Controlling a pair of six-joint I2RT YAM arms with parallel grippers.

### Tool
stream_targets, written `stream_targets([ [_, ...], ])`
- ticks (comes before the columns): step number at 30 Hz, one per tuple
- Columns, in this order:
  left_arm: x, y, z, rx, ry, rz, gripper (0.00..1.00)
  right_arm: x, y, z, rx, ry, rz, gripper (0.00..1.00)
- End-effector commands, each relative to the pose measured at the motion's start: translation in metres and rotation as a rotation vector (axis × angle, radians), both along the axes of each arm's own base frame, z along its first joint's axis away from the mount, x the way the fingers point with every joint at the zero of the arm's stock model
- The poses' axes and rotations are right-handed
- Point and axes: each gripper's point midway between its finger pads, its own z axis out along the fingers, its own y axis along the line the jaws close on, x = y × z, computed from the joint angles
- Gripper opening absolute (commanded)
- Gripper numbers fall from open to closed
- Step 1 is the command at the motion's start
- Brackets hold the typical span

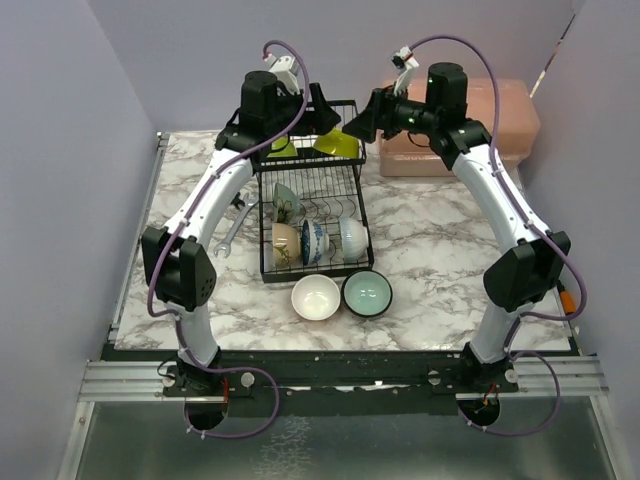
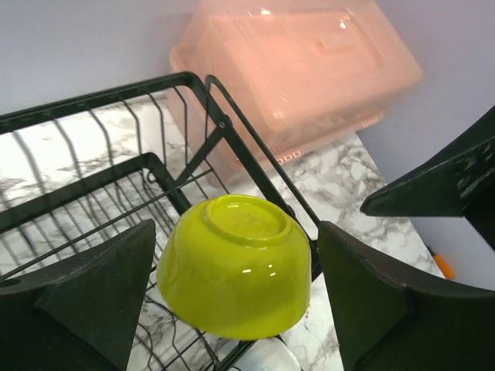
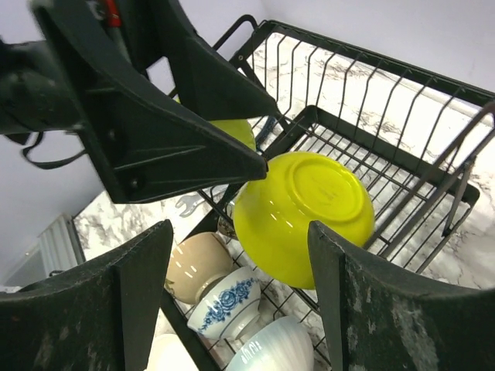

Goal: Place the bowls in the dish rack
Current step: Turn the bowl upside down on the dish rack.

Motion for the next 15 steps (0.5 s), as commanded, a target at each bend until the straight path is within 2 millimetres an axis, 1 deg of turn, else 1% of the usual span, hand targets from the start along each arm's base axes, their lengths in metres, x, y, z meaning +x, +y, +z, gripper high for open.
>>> stream_targets([
  [1, -0.006, 0.047, 0.052, 0.006, -0.135, 0.191, 0.86, 0.003, 0.009, -0.022, -0.152, -0.016, -0.054, 0.74],
  [5, -0.016, 0.082, 0.051, 0.026, -0.134, 0.295, 0.87, 0.008, 0.015, -0.034, -0.235, -0.026, -0.101, 0.75],
  [8, -0.029, 0.099, 0.045, 0.043, -0.128, 0.317, 0.89, 0.01, 0.021, -0.042, -0.26, -0.028, -0.105, 0.77],
  [11, -0.045, 0.109, 0.038, 0.062, -0.125, 0.316, 0.89, 0.013, 0.026, -0.052, -0.287, -0.01, -0.112, 0.77],
  [15, -0.067, 0.112, 0.028, 0.077, -0.116, 0.293, 0.89, 0.019, 0.029, -0.064, -0.335, 0.004, -0.138, 0.77],
])
